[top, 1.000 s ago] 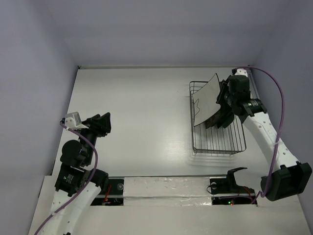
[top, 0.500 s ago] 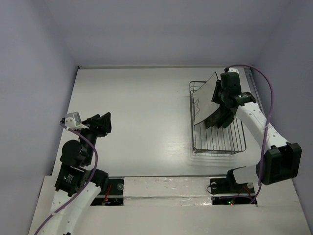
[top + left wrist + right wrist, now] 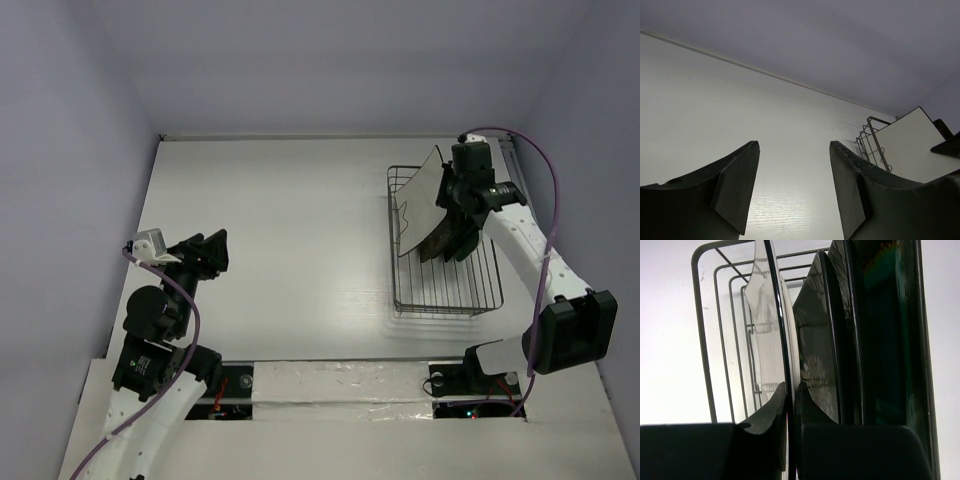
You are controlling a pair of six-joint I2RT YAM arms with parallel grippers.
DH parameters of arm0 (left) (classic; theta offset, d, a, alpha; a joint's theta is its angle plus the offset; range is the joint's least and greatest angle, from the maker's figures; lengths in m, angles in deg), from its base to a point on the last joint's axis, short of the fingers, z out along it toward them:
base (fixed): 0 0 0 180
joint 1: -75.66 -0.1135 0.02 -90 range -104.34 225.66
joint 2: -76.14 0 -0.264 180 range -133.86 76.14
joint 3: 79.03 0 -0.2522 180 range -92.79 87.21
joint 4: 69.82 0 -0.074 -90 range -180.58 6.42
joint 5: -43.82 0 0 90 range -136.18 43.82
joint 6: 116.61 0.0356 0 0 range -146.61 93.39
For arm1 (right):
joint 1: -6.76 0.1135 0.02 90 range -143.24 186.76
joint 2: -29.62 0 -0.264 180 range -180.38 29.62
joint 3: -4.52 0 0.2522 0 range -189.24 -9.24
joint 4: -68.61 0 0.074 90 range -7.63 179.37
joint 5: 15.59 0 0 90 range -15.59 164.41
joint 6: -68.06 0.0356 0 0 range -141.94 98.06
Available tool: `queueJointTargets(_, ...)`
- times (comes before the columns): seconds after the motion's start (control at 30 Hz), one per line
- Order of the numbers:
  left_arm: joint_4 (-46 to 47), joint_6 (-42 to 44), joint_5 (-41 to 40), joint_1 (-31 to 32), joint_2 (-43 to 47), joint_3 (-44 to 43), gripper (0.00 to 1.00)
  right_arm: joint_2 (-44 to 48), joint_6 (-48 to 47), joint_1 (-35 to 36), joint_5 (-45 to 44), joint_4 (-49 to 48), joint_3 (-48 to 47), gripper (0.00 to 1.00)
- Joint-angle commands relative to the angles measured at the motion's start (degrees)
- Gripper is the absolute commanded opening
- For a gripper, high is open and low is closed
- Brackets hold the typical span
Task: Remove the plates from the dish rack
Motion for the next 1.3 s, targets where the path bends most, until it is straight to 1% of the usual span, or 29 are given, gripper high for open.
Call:
queueJointTargets(0.0, 3.70, 0.42, 0.23, 0.23, -0.20, 0.18, 0.55, 3.56, -1.74, 0.45, -1.34, -2.27, -6.48, 0.00)
queueJointTargets(0.23, 3.62, 0.42, 0.23, 0.23, 0.16, 0.18, 0.56, 9.79, -1.05, 0.45, -0.46, -2.62, -11.04, 0.00)
queueJointTargets(0.5, 3.61, 0.42, 0.23, 0.23, 0.16, 0.09, 0.57, 17.01, 1.77, 0.45, -0.29, -4.37, -10.70, 0.00)
queueJointTargets(0.53, 3.53, 0.42, 0.23, 0.23, 0.07, 0.18, 0.57, 19.02, 2.29, 0.45, 0.67, -4.73, -10.53, 0.00)
queueJointTargets(0.63, 3.53, 0.42, 0.23, 0.23, 0.07, 0.18, 0.57, 21.23, 4.67, 0.45, 4.36, -8.06, -9.04, 0.00)
queueJointTargets(0.67, 3.53, 0.50, 0.23, 0.23, 0.07, 0.18, 0.57, 21.67, 5.80, 0.45, 8.90, -11.12, -8.51, 0.00)
queueJointTargets(0.7, 3.61, 0.42, 0.23, 0.23, -0.02, 0.18, 0.57, 21.32, 6.60, 1.32, 11.12, -12.63, -7.98, 0.00)
queueJointTargets(0.73, 3.61, 0.42, 0.23, 0.23, -0.11, 0.27, 0.57, 20.71, 7.39, 2.11, 13.58, -13.77, -7.37, 0.00)
queueJointTargets(0.77, 3.61, 0.42, 0.23, 0.23, -0.19, 0.18, 0.57, 19.23, 9.75, 3.25, 13.60, -16.65, -7.01, 0.00)
queueJointTargets(0.8, 3.61, 0.42, 0.23, 0.23, -0.20, 0.18, 0.57, 18.26, 11.16, 4.57, 15.43, -18.60, -6.57, 0.00)
queueJointTargets(0.83, 3.61, 0.42, 0.23, 0.23, -0.20, 0.27, 0.57, 17.20, 12.66, 7.63, 16.06, -20.88, -5.96, 0.00)
queueJointTargets(0.87, 3.53, 0.33, 0.23, 0.23, -0.28, 0.18, 0.57, 16.06, 15.89, 9.22, 16.85, -26.21, -4.91, 0.00)
queueJointTargets(0.93, 3.26, 0.24, 0.23, 0.23, -0.20, 0.09, 0.57, 11.32, 19.68, 13.61, 17.12, -31.51, -4.29, 0.00)
queueJointTargets(0.97, 3.18, 0.24, 0.23, 0.23, -0.20, 0.18, 0.57, 9.47, 23.70, 14.94, 16.95, -37.28, -4.02, 0.00)
queueJointTargets(1.0, 3.26, 0.24, 0.23, 0.23, -0.28, 0.09, 0.57, 7.54, 25.83, 16.17, 16.51, -39.95, -4.11, 0.00)
queueJointTargets(1.03, 3.18, 0.24, 0.23, 0.23, -0.46, 0.09, 0.57, 3.69, 27.59, 17.40, 15.81, -42.32, -4.19, 0.00)
queueJointTargets(1.07, 3.17, 0.24, 0.23, 0.23, -0.55, 0.09, 0.57, 1.57, 30.74, 19.85, 14.41, -46.79, -4.54, 0.00)
queueJointTargets(1.1, 3.17, 0.24, 0.23, 0.23, -0.63, 0.18, 0.57, -0.72, 32.26, 21.01, 12.48, -48.14, -6.37, 0.00)
queueJointTargets(1.13, 3.17, 0.24, 0.23, 0.23, -0.81, 0.18, 0.57, -5.61, 33.31, 21.97, 11.68, -49.28, -7.70, 0.00)
queueJointTargets(1.17, 3.26, 0.24, 0.23, 0.23, -0.81, 0.18, 0.57, -8.36, 35.41, 23.55, 11.32, -51.38, -9.36, 0.00)
queueJointTargets(1.23, 3.26, 0.07, 0.23, 0.23, -0.90, 0.18, 0.57, -13.81, 37.19, 24.96, 11.58, -52.19, -15.60, 0.00)
queueJointTargets(1.27, 3.26, -0.02, 0.23, 0.23, -0.90, 0.18, 0.57, -19.32, 38.67, 25.49, 11.58, -51.15, -17.97, 0.00)
